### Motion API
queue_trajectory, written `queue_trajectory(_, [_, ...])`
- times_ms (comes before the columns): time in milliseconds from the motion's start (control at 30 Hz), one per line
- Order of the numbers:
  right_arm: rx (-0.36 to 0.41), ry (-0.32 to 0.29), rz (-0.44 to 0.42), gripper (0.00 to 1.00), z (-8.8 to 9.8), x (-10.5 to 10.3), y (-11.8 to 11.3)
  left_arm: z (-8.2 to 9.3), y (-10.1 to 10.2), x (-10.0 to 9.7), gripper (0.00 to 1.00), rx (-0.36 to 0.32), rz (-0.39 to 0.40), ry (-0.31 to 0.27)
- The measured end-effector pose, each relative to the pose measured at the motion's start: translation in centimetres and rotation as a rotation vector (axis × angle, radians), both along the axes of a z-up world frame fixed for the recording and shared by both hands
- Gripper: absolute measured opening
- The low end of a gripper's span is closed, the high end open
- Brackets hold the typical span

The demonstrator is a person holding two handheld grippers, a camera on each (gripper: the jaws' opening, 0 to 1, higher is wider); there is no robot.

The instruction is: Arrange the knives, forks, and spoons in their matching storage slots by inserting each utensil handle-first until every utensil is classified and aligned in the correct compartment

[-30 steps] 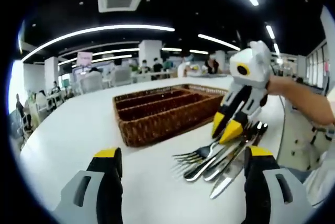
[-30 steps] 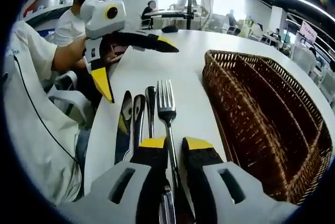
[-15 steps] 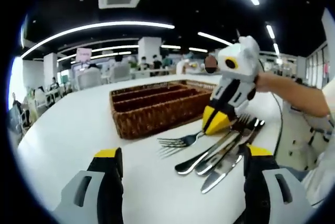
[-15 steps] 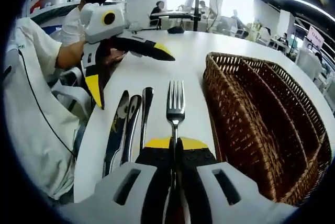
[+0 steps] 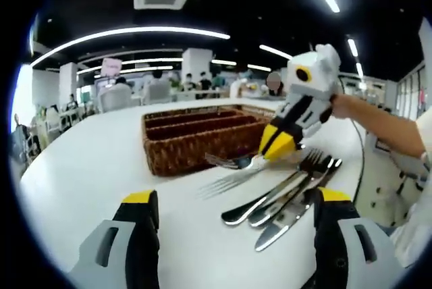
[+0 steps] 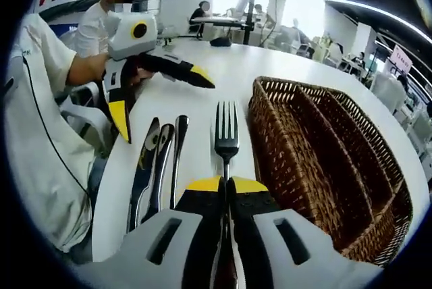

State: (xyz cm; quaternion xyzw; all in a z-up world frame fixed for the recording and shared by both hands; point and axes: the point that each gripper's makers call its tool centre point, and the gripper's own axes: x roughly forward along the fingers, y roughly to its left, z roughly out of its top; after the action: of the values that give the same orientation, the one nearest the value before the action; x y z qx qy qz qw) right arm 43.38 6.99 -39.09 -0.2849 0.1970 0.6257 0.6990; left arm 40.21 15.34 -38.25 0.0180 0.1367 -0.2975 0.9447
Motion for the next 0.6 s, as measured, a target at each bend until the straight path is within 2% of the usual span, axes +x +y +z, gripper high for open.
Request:
queue_trajectory(133, [0.004,-0.027,0.004,0.03,1.4,0.2,0.0,-0.4,-0.3,-0.2,0.97,0.014,-0.005,0.001])
queue_trajectory(233, [0.004,-0.037,0.004,0.03,1.7,0.4,0.0,-0.4,-0.3,-0.2,0.97,0.018,-0.006,0.001])
queue_trajectory(267, [0.001,-0.072,0.003,0.03,3.2,1.3,0.1,-0.5,-0.4,-0.4,0.98,0.033,-0.003,-0.004])
queue_trajectory(333, [-0.008,-0.134,-0.002,0.03,4.5,2.5,0.0,-0.6,-0.5,-0.4,0.98,0.051,-0.001,-0.007])
queue_trajectory(400, [-0.011,-0.123,-0.004,0.03,5.3,2.8,0.0,-0.5,-0.5,-0.4,0.98,0.053,0.008,-0.017])
queue_trajectory(500, [-0.026,-0.161,-0.004,0.03,6.4,3.8,0.1,-0.4,-0.6,-0.4,0.99,0.044,0.013,-0.023])
queue_trajectory(600, [-0.034,-0.171,-0.004,0.03,7.1,4.7,0.3,-0.5,-0.5,-0.5,1.00,0.058,0.017,-0.025])
